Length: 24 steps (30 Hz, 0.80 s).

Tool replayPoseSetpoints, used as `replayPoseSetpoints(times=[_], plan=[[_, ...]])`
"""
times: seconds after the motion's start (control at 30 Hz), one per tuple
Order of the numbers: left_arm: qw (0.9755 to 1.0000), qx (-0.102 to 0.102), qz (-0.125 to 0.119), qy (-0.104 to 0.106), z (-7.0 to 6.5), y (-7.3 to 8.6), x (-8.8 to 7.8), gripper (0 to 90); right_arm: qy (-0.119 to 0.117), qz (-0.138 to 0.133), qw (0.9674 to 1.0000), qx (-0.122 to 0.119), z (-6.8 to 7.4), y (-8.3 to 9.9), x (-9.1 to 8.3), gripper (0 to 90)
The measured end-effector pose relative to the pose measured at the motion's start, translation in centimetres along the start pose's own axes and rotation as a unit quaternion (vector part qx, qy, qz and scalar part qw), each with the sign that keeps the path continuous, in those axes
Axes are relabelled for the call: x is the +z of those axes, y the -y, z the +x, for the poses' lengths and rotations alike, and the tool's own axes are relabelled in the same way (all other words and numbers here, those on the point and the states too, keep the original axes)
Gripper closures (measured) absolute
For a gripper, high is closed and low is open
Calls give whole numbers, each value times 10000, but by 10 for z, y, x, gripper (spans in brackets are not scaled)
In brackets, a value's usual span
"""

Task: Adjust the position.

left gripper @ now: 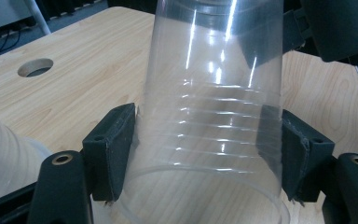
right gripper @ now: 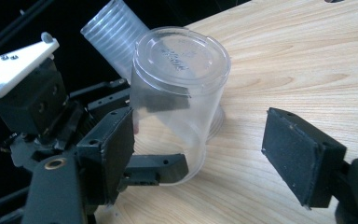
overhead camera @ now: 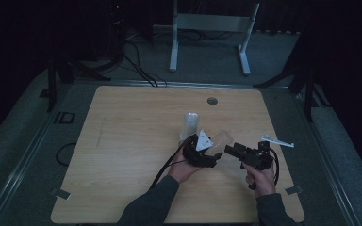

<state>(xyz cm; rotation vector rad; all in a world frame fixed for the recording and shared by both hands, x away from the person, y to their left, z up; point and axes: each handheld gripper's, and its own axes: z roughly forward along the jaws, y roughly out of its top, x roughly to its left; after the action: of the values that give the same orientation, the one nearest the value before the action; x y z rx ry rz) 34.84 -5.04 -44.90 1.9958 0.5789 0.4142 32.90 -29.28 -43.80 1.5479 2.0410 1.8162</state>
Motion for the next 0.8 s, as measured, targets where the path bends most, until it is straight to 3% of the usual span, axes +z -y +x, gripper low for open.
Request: replayPoseSetpoints(times=[0.17, 0.57, 0.8], plan=[[10000, 41, 36, 31, 1, 0, -1, 294, 82, 228, 9995, -226, 0, -1, -2, 231], [9995, 207, 186, 140, 5, -3, -5, 295, 336, 441, 9971, -523, -2, -5, -10, 221], [9992, 252, 182, 238, 5, -5, -7, 295, 496, 665, 9933, -809, 3, -9, -8, 253]])
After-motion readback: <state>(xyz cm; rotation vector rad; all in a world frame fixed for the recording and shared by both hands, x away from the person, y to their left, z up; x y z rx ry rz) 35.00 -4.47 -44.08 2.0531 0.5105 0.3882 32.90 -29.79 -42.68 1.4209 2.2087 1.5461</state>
